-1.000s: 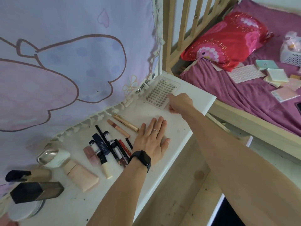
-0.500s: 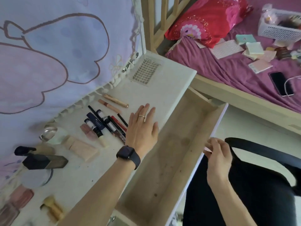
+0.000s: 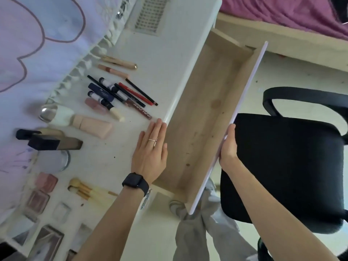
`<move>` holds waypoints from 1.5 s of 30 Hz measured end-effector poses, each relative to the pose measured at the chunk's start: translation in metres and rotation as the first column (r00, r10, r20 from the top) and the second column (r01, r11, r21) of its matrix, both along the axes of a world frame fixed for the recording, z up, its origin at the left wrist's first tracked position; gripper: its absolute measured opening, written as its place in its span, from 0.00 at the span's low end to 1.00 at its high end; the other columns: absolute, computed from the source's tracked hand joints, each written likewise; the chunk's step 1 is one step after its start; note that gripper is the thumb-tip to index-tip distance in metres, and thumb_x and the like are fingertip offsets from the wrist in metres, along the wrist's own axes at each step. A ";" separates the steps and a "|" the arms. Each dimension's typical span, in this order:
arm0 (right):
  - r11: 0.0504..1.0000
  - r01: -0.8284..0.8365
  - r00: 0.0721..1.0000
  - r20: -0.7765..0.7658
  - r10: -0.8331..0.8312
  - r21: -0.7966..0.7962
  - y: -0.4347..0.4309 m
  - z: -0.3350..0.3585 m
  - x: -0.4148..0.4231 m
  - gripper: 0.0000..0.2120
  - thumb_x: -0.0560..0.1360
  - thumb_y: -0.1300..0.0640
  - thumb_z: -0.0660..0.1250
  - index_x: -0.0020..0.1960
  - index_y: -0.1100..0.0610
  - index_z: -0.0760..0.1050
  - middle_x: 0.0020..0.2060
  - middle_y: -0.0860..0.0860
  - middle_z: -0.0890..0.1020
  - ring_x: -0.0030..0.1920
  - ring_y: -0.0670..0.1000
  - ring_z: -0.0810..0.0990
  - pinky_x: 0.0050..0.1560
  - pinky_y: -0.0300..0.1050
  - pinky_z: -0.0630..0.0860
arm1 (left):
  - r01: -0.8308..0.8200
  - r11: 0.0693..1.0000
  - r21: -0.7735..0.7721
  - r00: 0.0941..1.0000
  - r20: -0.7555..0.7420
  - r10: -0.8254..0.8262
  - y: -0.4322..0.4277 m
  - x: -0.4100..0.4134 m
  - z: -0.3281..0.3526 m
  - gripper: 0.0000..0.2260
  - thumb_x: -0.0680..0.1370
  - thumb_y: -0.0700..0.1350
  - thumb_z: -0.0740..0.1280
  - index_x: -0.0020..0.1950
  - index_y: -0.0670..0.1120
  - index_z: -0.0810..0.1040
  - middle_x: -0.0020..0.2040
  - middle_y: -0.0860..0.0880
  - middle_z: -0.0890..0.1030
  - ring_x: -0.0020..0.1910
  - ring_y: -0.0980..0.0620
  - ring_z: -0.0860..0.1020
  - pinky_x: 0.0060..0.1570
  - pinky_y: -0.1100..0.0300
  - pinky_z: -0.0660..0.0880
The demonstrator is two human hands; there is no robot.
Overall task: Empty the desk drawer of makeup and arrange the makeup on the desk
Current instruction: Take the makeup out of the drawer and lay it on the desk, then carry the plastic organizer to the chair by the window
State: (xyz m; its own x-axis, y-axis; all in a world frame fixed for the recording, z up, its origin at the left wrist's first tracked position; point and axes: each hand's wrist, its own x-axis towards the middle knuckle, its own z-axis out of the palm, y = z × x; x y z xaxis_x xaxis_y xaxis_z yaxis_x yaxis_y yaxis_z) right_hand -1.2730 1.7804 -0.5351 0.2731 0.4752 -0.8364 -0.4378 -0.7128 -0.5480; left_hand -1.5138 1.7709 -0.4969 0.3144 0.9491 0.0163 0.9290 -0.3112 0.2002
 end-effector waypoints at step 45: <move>0.946 -0.268 0.948 -0.124 0.292 0.182 0.063 0.013 -0.099 0.27 0.81 0.35 0.59 0.73 0.50 0.73 0.60 0.46 0.79 0.64 0.50 0.76 0.74 0.54 0.69 | 0.154 0.987 -0.042 0.978 -0.134 -0.158 0.005 -0.020 0.001 0.31 0.78 0.48 0.57 0.80 0.40 0.56 0.81 0.43 0.55 0.81 0.46 0.53 0.78 0.46 0.51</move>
